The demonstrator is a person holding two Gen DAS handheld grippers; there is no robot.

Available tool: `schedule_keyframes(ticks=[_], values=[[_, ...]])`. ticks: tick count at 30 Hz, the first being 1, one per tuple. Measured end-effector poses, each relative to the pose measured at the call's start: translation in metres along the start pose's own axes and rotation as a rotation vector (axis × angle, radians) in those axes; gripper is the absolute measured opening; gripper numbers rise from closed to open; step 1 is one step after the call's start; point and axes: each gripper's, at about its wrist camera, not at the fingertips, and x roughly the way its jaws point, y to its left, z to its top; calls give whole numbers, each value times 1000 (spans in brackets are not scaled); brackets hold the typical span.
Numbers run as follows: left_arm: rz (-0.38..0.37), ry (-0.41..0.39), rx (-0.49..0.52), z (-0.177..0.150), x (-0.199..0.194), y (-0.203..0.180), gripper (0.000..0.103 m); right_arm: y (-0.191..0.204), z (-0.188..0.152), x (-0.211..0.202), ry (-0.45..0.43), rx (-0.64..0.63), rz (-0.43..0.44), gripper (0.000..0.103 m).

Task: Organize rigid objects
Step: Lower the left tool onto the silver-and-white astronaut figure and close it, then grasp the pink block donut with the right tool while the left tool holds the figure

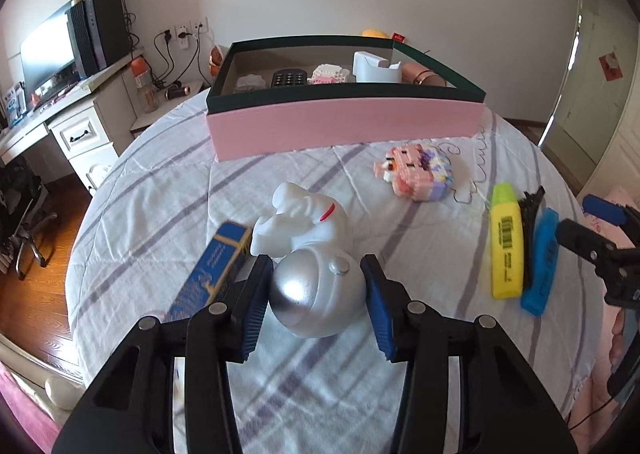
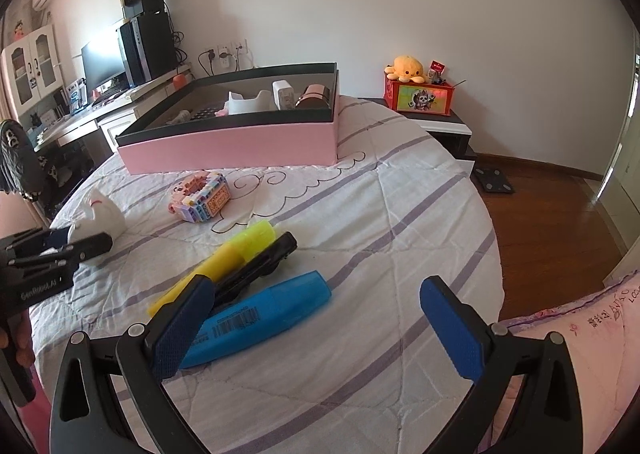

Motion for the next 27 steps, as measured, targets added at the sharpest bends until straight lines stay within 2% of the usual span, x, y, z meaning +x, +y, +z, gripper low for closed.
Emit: schedule_keyframes(ticks=[4, 12, 22, 27], values=[[-23, 7, 6, -9, -7, -2, 46, 8, 0, -3, -8, -15, 4, 103], [-28, 23, -6, -7, 8, -1, 46, 18, 3, -7, -3, -33, -12, 103], [-45, -61, -18, 1, -14, 11, 46, 37, 23, 5, -3, -74, -22, 103], [-29, -96, -29, 10, -23, 22, 46, 63, 40, 20, 4, -119, -2, 103]])
